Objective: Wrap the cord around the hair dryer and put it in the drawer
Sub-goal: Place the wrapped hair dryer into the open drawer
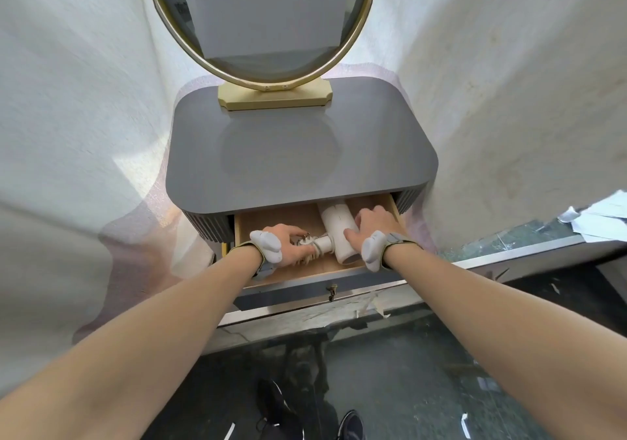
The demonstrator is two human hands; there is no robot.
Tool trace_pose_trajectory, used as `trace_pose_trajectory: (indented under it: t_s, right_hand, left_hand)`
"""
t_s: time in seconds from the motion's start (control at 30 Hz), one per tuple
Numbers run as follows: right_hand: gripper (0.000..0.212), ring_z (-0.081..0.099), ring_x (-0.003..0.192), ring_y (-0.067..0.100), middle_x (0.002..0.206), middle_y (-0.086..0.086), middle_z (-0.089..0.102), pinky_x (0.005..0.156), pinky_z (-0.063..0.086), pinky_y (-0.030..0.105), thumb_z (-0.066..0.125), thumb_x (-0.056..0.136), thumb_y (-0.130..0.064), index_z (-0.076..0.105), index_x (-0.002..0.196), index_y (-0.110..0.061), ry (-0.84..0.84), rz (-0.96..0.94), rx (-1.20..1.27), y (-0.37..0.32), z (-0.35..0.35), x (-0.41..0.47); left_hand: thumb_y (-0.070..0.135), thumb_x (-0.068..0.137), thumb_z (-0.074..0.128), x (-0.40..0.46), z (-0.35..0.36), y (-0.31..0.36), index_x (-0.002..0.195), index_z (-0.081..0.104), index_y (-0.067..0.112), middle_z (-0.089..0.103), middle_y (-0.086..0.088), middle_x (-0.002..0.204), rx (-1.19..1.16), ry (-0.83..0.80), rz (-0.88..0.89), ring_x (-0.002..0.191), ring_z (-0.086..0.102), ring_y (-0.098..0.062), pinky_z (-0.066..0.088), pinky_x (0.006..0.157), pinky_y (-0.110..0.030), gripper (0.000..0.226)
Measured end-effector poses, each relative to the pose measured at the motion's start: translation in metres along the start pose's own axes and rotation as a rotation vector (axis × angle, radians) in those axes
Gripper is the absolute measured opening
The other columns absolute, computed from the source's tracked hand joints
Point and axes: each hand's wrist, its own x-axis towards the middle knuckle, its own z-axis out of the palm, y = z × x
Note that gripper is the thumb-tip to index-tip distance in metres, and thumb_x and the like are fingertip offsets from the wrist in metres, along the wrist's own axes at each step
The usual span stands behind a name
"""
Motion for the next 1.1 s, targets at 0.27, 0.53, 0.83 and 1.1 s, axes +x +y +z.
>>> trace_pose_trajectory:
  t_s: [0.27,0.53,0.83,1.1]
  right_hand:
    - [0.032,0.055,0.055,0.021,0.064,0.004,0.062,0.055,0.049,0.027,0.05,0.081,-0.04,0.056,0.062,-0.015,-0.323,-0.123,-0.089,-0.023,-0.009,-0.052]
    - [0.033,0.059,0.061,0.021,0.071,0.006,0.063,0.052,0.044,0.024,0.052,0.085,-0.041,0.067,0.075,-0.014,-0.274,-0.176,-0.09,-0.02,0.01,-0.046]
    - [0.03,0.058,0.063,0.022,0.067,0.004,0.06,0.059,0.045,0.027,0.051,0.089,-0.037,0.067,0.08,-0.013,-0.183,-0.148,0.03,-0.027,0.018,-0.029]
    - [0.023,0.061,0.078,0.027,0.095,0.01,0.067,0.066,0.051,0.034,0.051,0.091,-0.03,0.063,0.101,-0.013,-0.122,-0.147,0.085,-0.037,0.012,-0.005]
  left_hand:
    - [0.057,0.092,0.058,-0.002,-0.006,0.009,0.144,0.053,0.026,0.063,-0.001,0.137,0.114,0.022,-0.031,0.119,0.062,-0.023,0.047,0.088,-0.024,0.062]
    - [0.053,0.082,0.072,0.005,-0.017,0.01,0.113,0.071,0.029,0.073,0.005,0.108,0.161,0.224,0.062,0.093,0.067,-0.017,0.058,0.083,-0.034,0.039]
    - [0.023,0.096,0.06,0.013,-0.03,0.018,0.113,0.074,0.024,0.075,0.002,0.113,0.282,0.241,0.171,0.103,0.068,-0.022,0.055,0.092,-0.036,0.022]
    - [0.027,0.092,0.065,0.006,-0.053,0.015,0.109,0.068,0.024,0.063,0.002,0.098,0.226,0.423,0.24,0.09,0.063,-0.021,0.056,0.08,-0.038,0.017]
